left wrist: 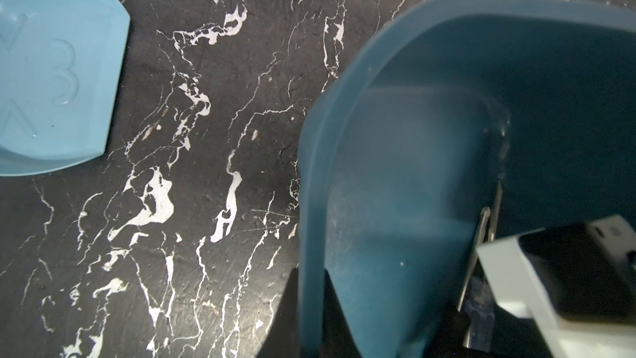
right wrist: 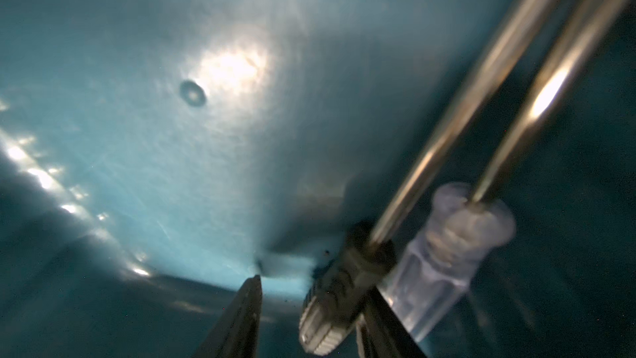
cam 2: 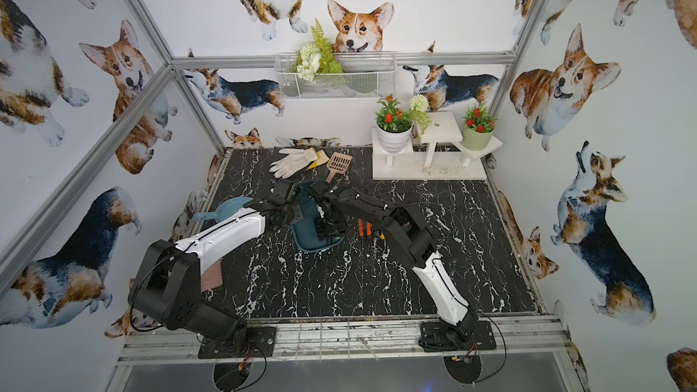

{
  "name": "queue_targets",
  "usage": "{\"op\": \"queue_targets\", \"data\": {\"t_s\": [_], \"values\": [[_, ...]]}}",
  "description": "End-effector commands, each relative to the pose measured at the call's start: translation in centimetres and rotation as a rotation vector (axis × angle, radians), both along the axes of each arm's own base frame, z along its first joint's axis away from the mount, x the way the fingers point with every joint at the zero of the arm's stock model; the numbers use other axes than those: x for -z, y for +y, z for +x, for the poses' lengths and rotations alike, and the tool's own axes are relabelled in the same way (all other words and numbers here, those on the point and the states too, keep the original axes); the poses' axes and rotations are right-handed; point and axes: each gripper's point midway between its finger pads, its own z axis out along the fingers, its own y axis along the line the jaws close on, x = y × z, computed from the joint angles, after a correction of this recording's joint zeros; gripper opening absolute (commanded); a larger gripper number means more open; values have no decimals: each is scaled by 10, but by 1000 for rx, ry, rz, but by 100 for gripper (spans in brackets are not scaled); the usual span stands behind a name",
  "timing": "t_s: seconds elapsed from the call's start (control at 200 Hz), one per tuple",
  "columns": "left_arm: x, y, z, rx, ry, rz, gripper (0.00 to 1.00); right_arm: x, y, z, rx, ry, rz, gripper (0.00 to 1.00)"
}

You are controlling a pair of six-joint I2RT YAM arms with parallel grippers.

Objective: Take out the screwdriver from the storage box
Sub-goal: Pick up the screwdriver from the storage box.

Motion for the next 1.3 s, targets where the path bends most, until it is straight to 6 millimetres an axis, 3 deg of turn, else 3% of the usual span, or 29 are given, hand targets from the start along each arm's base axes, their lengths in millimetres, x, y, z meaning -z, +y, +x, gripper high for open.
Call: {"op": "queue_targets", "data": {"t_s": [0.0,0.32,0.721,1.296], "values": [[-3,0,3,-5,-17,-4,0,15,-11,5,24,-19,-69,43],[-2,0,3,-4,-15,-2,0,12,-13,17,33,-97,-67,25],[4,0,2,-4,-5,4,0,2,-14,15,12,-119,-42,0],[6,2,7,-17,11,25,0,-37,-19,19,20,-194,17,0]]}}
